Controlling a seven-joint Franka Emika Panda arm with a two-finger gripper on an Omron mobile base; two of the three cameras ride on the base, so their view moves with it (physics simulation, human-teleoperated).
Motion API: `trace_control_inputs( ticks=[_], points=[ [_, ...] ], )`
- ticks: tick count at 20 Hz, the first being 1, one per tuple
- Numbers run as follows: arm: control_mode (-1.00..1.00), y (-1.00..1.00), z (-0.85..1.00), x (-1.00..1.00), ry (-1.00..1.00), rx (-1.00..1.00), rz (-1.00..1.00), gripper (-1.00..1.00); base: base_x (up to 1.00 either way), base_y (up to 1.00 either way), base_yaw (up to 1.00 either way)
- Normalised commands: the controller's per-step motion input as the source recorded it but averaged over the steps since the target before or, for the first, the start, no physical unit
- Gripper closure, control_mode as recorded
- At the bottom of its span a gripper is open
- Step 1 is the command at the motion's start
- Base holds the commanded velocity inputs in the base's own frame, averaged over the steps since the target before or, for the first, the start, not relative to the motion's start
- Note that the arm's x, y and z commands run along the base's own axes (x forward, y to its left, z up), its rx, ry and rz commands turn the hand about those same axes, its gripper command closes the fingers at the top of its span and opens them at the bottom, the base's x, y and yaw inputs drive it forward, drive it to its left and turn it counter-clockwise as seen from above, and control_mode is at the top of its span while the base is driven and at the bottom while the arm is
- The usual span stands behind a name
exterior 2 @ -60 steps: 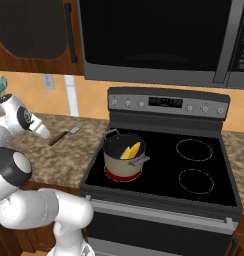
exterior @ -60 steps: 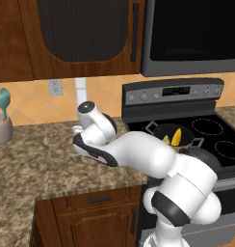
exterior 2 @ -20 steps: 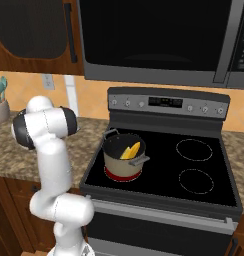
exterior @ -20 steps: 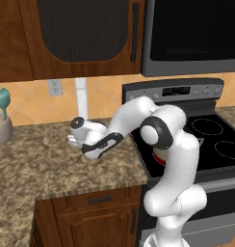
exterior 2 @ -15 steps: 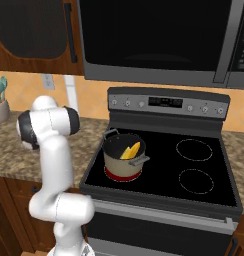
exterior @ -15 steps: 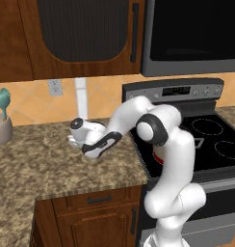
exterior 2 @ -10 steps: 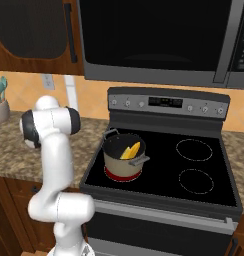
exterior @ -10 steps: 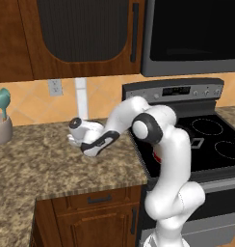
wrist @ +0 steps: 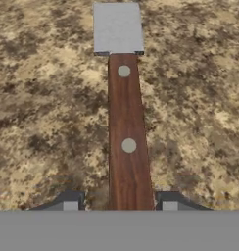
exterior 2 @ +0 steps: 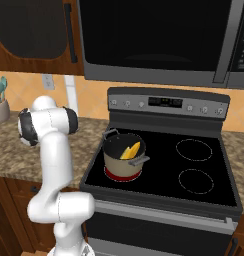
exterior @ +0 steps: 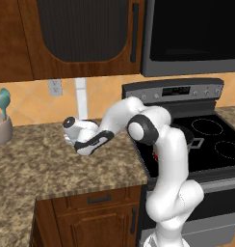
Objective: Put the corn and lemon wedge in the pot. Retrieve the spatula and lightly stir the vegetables in the pot.
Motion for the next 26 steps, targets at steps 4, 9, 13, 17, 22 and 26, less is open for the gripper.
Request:
trace_control_inputs(
  ticks=[4, 9, 13, 17, 22, 26],
  points=[
    [-1.0, -0.13, 0.28, -0.85, -0.09, 0.07, -0.01, 1.0, 0.0, 0.0, 0.0],
    [-1.0, -0.46, 1.0, -0.99, -0.2, 0.24, -0.01, 1.0, 0.0, 0.0, 0.0],
    [-1.0, -0.64, 1.0, -0.98, -0.09, 0.37, -0.05, 1.0, 0.0, 0.0, 0.0],
    [-1.0, -0.71, 1.0, -1.0, -0.01, 0.49, -0.05, 1.0, 0.0, 0.0, 0.0],
    [-1.0, -0.52, 1.0, -1.0, -0.02, 0.52, -0.04, 1.0, 0.0, 0.0, 0.0],
    [-1.0, -0.32, 1.0, -0.98, -0.01, 0.52, -0.03, 1.0, 0.0, 0.0, 0.0]
  ],
)
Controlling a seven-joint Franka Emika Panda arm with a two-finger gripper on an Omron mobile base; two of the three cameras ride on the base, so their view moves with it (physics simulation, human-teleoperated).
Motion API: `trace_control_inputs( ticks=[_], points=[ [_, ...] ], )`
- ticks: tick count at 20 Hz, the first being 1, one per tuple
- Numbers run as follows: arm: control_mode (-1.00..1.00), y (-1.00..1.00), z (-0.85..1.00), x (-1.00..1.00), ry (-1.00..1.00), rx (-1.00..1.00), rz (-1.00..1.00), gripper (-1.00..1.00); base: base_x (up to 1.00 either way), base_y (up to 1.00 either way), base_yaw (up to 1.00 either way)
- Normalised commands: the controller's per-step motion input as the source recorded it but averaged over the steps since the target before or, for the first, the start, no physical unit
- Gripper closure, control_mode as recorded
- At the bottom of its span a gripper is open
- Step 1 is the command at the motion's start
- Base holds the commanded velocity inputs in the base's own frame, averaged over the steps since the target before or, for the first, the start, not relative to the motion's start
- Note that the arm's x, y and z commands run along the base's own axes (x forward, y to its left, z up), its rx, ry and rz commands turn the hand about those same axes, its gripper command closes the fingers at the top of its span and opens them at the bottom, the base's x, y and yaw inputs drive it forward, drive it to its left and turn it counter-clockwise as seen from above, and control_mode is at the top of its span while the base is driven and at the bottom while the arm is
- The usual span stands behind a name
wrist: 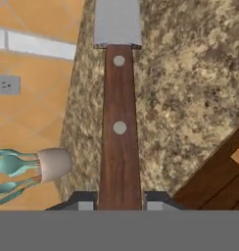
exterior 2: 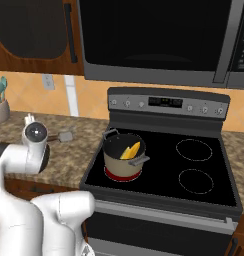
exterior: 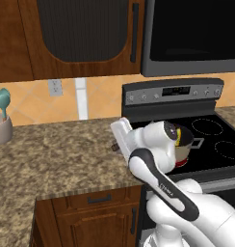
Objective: Put the corn and lemon wedge in the pot. Retrieve the spatula and lightly stir the vegetables in the pot.
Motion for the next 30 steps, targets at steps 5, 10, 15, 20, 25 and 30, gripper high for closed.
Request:
trace_control_inputs(
  ticks=[5, 10, 15, 20, 25, 30],
  points=[
    [-1.0, -0.13, 1.0, -0.78, 0.0, 0.54, -0.07, 1.0, 0.0, 0.0, 0.0],
    [-1.0, -0.6, 1.0, -0.56, 0.14, 0.55, -0.15, 1.0, 0.0, 0.0, 0.0],
    [-1.0, -1.0, 0.79, -0.3, 0.23, 0.4, -0.25, 1.0, 0.0, 0.0, 0.0],
    [-1.0, -1.0, 0.24, 0.0, 0.35, 0.42, -0.25, 1.0, 0.0, 0.0, 0.0],
    [-1.0, -1.0, -0.1, 0.1, 0.49, 0.47, -0.1, 1.0, 0.0, 0.0, 0.0],
    [-1.0, -0.98, 0.06, 0.31, 0.32, 0.38, -0.01, 1.0, 0.0, 0.0, 0.0]
  ],
)
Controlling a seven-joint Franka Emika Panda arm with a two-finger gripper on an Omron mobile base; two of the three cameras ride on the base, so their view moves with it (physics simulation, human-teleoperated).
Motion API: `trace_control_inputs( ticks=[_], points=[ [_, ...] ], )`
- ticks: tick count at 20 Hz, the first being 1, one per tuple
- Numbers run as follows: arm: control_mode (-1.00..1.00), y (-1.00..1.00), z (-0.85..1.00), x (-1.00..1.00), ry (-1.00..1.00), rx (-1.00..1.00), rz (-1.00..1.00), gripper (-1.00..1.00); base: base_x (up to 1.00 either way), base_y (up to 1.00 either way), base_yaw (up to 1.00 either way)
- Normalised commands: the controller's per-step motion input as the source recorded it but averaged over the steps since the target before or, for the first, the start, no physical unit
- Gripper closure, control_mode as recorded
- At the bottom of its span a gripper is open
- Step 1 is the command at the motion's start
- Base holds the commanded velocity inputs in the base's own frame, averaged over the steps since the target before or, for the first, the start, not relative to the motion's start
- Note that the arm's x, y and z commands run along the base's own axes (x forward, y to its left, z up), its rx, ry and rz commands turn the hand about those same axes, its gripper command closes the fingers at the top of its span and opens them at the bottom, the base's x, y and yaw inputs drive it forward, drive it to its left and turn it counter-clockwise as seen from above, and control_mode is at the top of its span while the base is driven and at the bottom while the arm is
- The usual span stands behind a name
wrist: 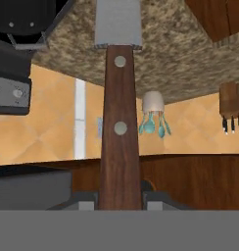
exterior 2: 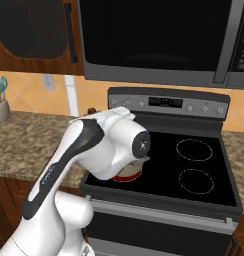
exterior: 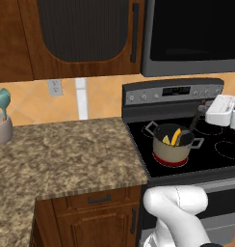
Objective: Put the corn and lemon wedge in the pot. Retrieve the spatula and lightly stir the vegetables in the pot.
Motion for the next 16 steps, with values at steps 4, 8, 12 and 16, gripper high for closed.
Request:
trace_control_inputs(
  ticks=[4, 8, 12, 16],
  points=[
    [-1.0, -0.87, 0.07, 0.32, 0.06, 0.17, 0.0, 1.0, 0.0, 0.0, 0.0],
    [-1.0, -0.62, 0.0, 0.37, 0.05, 0.06, 0.0, 1.0, 0.0, 0.0, 0.0],
    [-1.0, -0.37, -0.11, 0.22, 0.01, 0.0, 0.0, 1.0, 0.0, 0.0, 0.0],
    [-1.0, -0.22, -0.19, 0.2, 0.0, 0.0, 0.0, 1.0, 0.0, 0.0, 0.0]
  ],
)
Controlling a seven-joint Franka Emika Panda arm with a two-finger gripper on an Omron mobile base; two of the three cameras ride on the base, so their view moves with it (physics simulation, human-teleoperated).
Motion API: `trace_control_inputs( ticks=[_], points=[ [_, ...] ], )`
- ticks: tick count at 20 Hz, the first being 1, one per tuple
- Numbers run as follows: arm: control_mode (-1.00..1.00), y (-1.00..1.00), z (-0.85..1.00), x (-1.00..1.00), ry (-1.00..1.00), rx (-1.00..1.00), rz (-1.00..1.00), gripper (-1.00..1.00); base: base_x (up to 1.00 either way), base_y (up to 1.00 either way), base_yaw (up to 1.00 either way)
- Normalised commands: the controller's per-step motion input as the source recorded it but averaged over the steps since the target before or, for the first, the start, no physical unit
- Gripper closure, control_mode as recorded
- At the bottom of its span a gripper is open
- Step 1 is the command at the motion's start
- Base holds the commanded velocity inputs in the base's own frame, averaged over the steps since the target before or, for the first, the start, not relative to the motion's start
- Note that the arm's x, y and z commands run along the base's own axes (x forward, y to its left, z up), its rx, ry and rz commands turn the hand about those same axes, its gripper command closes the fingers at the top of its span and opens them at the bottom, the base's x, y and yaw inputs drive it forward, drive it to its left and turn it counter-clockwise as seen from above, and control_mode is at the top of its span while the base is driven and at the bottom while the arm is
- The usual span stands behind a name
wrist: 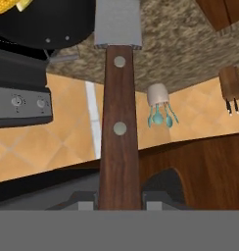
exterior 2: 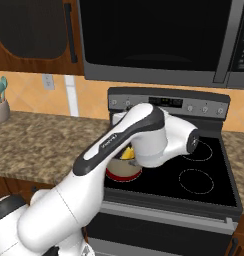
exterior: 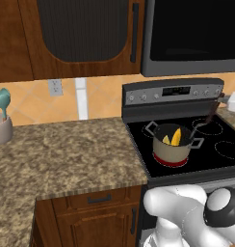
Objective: Put the corn and lemon wedge in the pot. Retrieve the spatula and lightly stir the vegetables in the pot.
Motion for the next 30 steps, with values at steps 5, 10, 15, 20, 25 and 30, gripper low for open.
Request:
trace_control_inputs(
  ticks=[5, 10, 15, 20, 25, 30],
  points=[
    [-1.0, 0.03, -0.26, 0.02, 0.0, 0.0, 0.0, 1.0, 0.0, 0.0, 0.0],
    [-1.0, 0.09, -0.15, 0.01, -0.04, 0.0, 0.0, 1.0, 0.0, 0.0, 0.0],
    [-1.0, 0.19, -0.02, 0.06, -0.05, 0.0, 0.0, 1.0, 0.0, 0.0, 0.0],
    [-1.0, 0.31, -0.14, 0.07, -0.11, -0.01, 0.0, 1.0, 0.0, 0.0, 0.0],
    [-1.0, 0.01, -0.41, 0.39, -0.01, -0.08, 0.0, 1.0, 0.0, 0.0, 0.0],
    [-1.0, 0.0, -0.26, 0.36, 0.0, -0.09, 0.0, 1.0, 0.0, 0.0, 0.0]
  ],
)
